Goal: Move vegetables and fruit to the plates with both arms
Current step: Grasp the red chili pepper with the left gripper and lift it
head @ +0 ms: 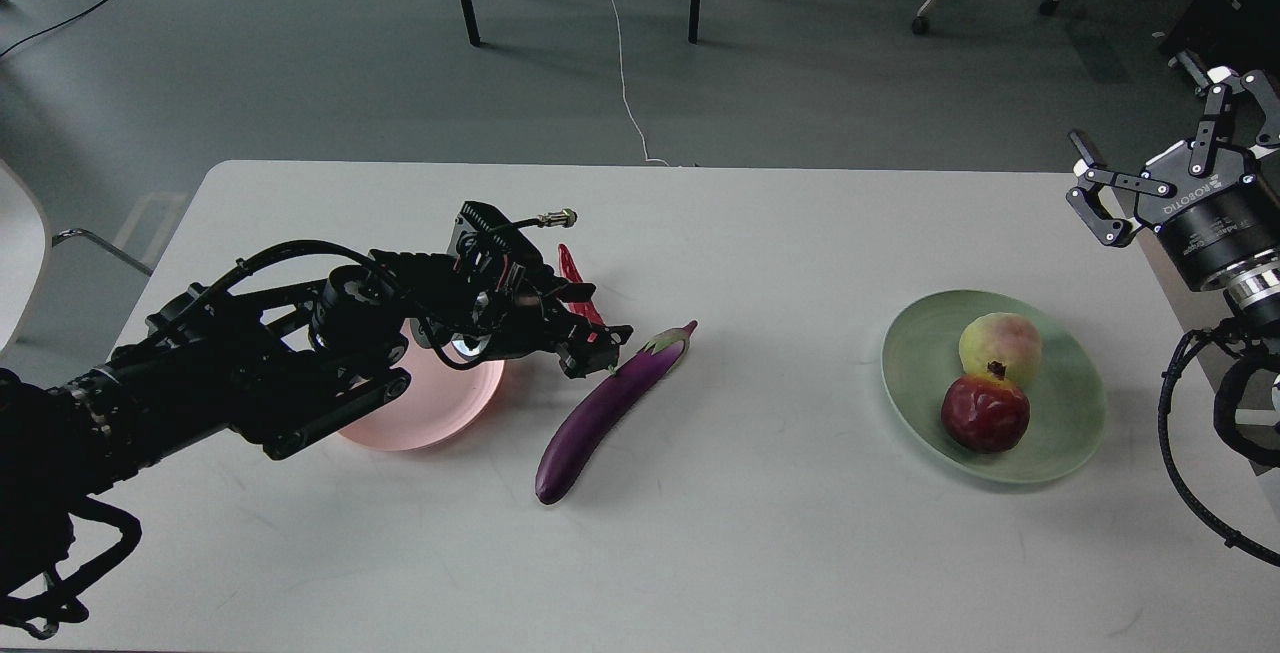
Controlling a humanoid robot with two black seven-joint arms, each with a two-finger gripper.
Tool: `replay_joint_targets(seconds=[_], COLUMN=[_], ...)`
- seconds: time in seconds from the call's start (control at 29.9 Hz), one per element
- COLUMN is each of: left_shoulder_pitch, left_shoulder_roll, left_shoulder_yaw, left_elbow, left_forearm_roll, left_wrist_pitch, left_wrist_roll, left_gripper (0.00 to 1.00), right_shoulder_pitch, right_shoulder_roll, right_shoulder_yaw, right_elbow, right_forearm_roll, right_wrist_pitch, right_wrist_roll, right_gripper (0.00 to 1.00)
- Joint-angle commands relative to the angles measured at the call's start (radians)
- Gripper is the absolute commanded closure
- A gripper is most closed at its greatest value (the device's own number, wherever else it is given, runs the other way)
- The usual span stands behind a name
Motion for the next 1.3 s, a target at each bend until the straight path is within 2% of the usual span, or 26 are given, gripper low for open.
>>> replay_joint_targets(seconds=[0.0,0.07,0.13,0.27,0.43,0.5,0.7,0.94,1.27], left_shoulder_pitch=[-0.024,-0.041,-0.047,-0.066,-0.069,-0.067,-0.067,-0.058,-0.026], left_shoulder_roll=[-0.045,-0.051,-0.054,-0.079,-0.091,-0.093,-0.103,-0.106,-0.119], left_shoulder_yaw=[0.003,0.009,0.006,-0.002,0.011,0.012,0.011,0.012,0.014], left_elbow=[0.022,0.026,0.048,0.069,0.069,0.069,0.068,0.068,0.071], left_forearm_roll=[-0.17,-0.216,-0.229,-0.281,-0.332,-0.332,-0.348,-0.347,-0.338], left_wrist_pitch=[-0.058,-0.081,-0.091,-0.118,-0.129,-0.131,-0.158,-0.166,-0.164], left_wrist_roll=[0.017,0.04,0.072,0.153,0.199,0.236,0.388,0.396,0.385], left_gripper=[0.28,0.27,0.22,0.19,0.19,0.17,0.14,0.14,0.14], right_shoulder_pitch=[0.0,-0.002,-0.005,-0.005,-0.005,-0.005,-0.002,-0.002,-0.002], right_shoulder_roll=[-0.001,-0.009,-0.019,-0.021,-0.023,-0.021,-0.024,-0.024,-0.024], right_shoulder_yaw=[-0.001,-0.001,-0.001,-0.001,-0.001,-0.001,-0.003,-0.003,-0.006], right_elbow=[0.006,0.006,0.007,0.012,0.012,0.014,0.014,0.014,0.014], right_forearm_roll=[-0.003,-0.005,-0.005,-0.005,-0.005,-0.005,-0.005,-0.005,-0.006], right_wrist_pitch=[0.0,0.0,0.0,0.0,0.0,0.0,0.0,0.0,0.0], right_wrist_roll=[0.0,0.0,0.0,0.0,0.0,0.0,0.0,0.0,0.0], right_gripper=[0.02,0.02,0.02,0.02,0.02,0.02,0.02,0.02,0.02])
